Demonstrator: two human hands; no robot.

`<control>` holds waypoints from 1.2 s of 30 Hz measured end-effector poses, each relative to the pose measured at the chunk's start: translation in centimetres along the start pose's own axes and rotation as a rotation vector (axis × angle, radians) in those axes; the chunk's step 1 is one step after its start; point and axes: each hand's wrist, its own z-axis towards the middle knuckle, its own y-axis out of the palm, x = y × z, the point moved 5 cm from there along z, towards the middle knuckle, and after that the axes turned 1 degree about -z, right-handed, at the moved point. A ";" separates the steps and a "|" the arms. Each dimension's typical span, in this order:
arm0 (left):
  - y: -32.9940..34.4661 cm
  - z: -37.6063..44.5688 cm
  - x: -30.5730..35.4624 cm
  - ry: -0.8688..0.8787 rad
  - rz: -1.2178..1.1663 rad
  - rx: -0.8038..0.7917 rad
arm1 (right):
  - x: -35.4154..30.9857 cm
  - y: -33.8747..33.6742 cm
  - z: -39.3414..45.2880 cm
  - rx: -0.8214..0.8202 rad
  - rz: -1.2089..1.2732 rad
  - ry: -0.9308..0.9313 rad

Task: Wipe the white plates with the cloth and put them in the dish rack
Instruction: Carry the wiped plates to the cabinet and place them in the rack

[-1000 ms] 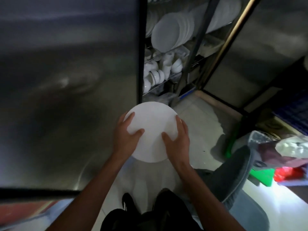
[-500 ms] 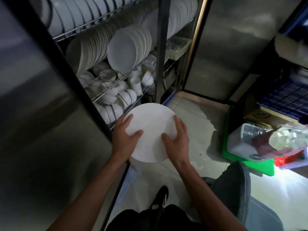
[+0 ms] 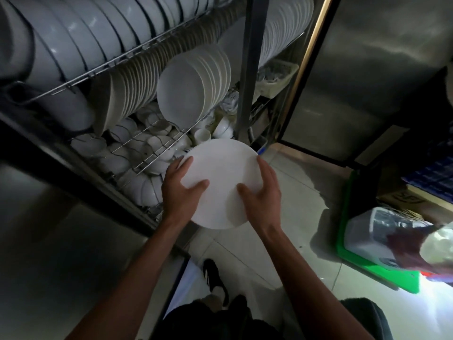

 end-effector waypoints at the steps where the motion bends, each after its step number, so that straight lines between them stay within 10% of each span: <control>1: 0.1 1.1 0.0 -0.003 -0.010 0.007 | -0.4 0.5 1.1 -0.006 -0.005 -0.008; 36: -3.6 15.0 -4.7 -0.360 -0.206 0.637 | -9.6 18.2 23.5 -0.742 0.198 -0.108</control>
